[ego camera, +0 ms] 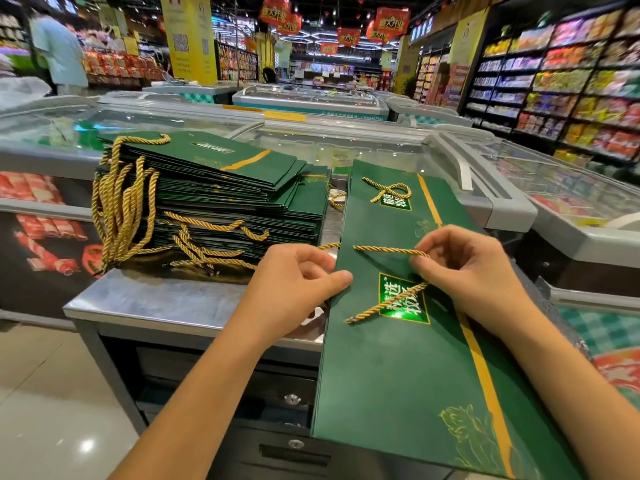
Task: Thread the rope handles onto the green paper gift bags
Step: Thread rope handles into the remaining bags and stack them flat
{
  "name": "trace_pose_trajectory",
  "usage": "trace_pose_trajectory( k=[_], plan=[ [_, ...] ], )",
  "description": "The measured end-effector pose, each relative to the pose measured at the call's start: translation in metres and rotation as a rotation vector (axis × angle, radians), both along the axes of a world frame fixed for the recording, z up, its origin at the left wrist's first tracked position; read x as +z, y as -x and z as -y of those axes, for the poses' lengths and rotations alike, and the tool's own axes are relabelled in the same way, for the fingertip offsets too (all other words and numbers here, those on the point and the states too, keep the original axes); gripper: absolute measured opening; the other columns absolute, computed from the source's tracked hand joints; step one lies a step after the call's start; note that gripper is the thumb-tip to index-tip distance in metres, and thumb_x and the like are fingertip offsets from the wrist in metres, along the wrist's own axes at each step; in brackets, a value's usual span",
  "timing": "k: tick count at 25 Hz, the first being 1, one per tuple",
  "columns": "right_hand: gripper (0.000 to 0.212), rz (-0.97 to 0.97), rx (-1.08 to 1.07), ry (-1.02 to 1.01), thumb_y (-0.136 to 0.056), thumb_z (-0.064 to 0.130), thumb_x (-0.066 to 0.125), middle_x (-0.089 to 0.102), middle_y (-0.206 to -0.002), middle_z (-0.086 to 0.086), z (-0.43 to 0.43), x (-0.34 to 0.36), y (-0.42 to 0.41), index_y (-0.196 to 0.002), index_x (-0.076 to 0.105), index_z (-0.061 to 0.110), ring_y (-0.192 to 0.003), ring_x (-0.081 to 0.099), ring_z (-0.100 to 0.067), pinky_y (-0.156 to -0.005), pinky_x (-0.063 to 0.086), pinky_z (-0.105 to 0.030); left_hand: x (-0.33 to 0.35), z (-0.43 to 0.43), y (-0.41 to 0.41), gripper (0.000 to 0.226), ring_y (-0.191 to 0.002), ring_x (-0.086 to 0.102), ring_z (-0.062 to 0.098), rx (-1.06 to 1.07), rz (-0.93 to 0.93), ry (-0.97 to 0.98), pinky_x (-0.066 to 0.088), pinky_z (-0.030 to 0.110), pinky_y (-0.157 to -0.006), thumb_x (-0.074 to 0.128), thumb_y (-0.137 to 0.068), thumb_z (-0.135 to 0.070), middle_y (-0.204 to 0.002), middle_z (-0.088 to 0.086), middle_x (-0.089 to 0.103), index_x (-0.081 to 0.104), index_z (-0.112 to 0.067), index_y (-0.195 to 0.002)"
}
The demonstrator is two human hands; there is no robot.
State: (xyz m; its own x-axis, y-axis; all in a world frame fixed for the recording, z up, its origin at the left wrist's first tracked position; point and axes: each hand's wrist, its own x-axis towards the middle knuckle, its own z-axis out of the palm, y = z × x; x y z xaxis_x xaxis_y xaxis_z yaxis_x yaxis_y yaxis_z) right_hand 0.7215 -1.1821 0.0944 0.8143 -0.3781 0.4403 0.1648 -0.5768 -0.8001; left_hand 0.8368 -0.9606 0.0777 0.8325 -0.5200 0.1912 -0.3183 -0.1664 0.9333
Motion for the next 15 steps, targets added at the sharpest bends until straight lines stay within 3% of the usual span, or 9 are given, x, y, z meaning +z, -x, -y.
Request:
trace_pose_trajectory(
  k=[4, 7, 9, 12, 15],
  plan=[
    [0.024, 0.057, -0.069, 0.038, -0.088, -0.006, 0.065, 0.065, -0.082, -0.016, -0.0003, -0.0009, -0.0003, -0.095, 0.073, 0.016, -0.065, 0.052, -0.017, -0.063, 0.044, -0.021, 0.0023, -0.0007, 0.0021, 0.020, -0.064, 0.067, 0.015, 0.003, -0.005, 0.010, 0.060, 0.046, -0.069, 0.084, -0.080, -0.031, -0.072, 0.006, 0.073, 0.073, -0.019, -0.092],
    [0.040, 0.085, -0.078, -0.030, -0.092, -0.011, 0.048, 0.067, -0.092, -0.017, -0.0008, 0.0032, -0.0008, -0.102, 0.074, 0.017, -0.080, 0.067, -0.027, -0.072, 0.053, -0.033, 0.0035, -0.0013, 0.0035, 0.019, -0.059, 0.063, 0.011, 0.004, -0.011, 0.013, 0.057, 0.039, -0.062, 0.084, -0.081, -0.029, -0.072, 0.008, 0.073, 0.073, -0.018, -0.092],
    [0.048, 0.075, -0.026, -0.045, -0.091, -0.015, 0.041, 0.069, -0.085, -0.015, -0.0022, 0.0043, 0.0007, -0.104, 0.075, 0.016, -0.078, 0.067, -0.024, -0.074, 0.054, -0.034, 0.0033, -0.0015, 0.0034, 0.018, -0.060, 0.064, 0.011, 0.005, 0.019, 0.006, 0.055, 0.036, -0.061, 0.083, -0.081, -0.028, -0.070, 0.007, 0.073, 0.073, -0.018, -0.091],
    [0.042, -0.012, 0.067, -0.008, -0.092, -0.012, 0.054, 0.076, -0.084, -0.006, -0.0037, 0.0027, 0.0036, -0.108, 0.075, 0.020, -0.078, 0.068, -0.017, -0.074, 0.055, -0.031, 0.0030, -0.0017, 0.0036, 0.018, -0.062, 0.067, 0.013, 0.001, 0.044, -0.004, 0.055, 0.035, -0.062, 0.083, -0.081, -0.028, -0.069, 0.006, 0.073, 0.072, -0.018, -0.092],
    [0.028, -0.065, 0.102, 0.011, -0.089, 0.008, 0.076, 0.077, -0.091, -0.002, -0.0023, 0.0024, 0.0057, -0.111, 0.076, 0.025, -0.083, 0.072, -0.012, -0.077, 0.057, -0.023, 0.0026, -0.0018, 0.0038, 0.019, -0.062, 0.067, 0.013, 0.006, 0.058, -0.019, 0.057, 0.035, -0.062, 0.082, -0.082, -0.029, -0.070, 0.005, 0.074, 0.072, -0.018, -0.094]
  ],
)
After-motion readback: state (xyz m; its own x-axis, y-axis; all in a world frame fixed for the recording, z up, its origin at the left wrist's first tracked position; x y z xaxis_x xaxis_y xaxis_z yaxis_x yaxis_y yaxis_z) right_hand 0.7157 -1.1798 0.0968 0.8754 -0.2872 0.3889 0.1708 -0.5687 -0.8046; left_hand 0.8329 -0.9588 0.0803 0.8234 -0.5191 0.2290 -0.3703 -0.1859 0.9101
